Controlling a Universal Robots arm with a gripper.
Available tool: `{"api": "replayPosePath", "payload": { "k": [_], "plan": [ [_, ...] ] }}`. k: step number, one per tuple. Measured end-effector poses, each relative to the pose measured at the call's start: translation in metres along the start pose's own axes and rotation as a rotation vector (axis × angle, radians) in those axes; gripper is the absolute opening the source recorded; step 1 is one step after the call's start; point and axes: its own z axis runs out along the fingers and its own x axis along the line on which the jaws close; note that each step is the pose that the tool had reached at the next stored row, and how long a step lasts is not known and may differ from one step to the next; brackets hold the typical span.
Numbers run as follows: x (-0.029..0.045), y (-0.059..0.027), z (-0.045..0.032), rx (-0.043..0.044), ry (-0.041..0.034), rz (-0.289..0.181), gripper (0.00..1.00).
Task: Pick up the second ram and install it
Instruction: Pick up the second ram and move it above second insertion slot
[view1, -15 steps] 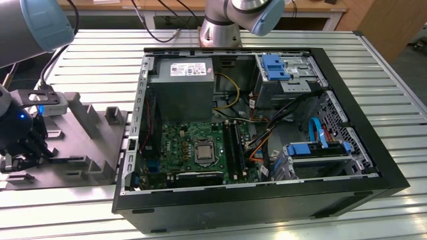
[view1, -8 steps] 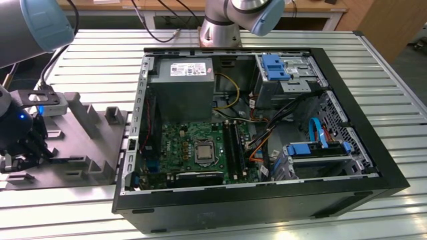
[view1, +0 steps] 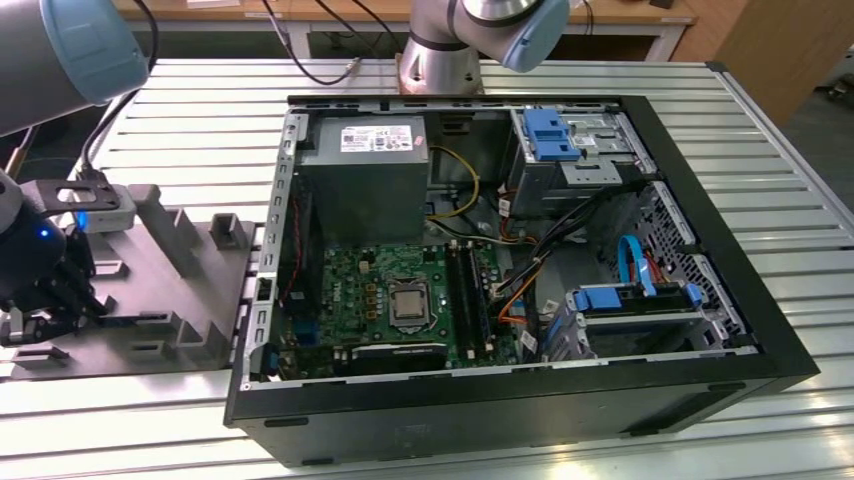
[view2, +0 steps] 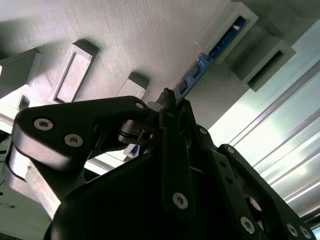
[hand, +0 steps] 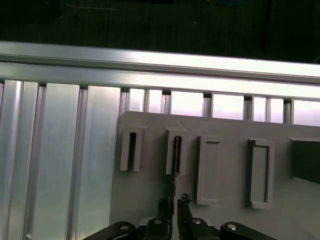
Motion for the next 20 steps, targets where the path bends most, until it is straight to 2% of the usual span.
{"api": "replayPosePath", "payload": {
  "k": [13,15,16,20],
  "plan": [
    [0.0,0.0,0.0,0.0001,0.0,0.001,0.21],
    [0.0,0.0,0.0,0.0,0.0,0.001,0.2],
    [0.0,0.0,0.0,0.0,-0.0001,0.001,0.13],
    [0.0,0.0,0.0,0.0,-0.0001,0.001,0.13]
  ]
}}
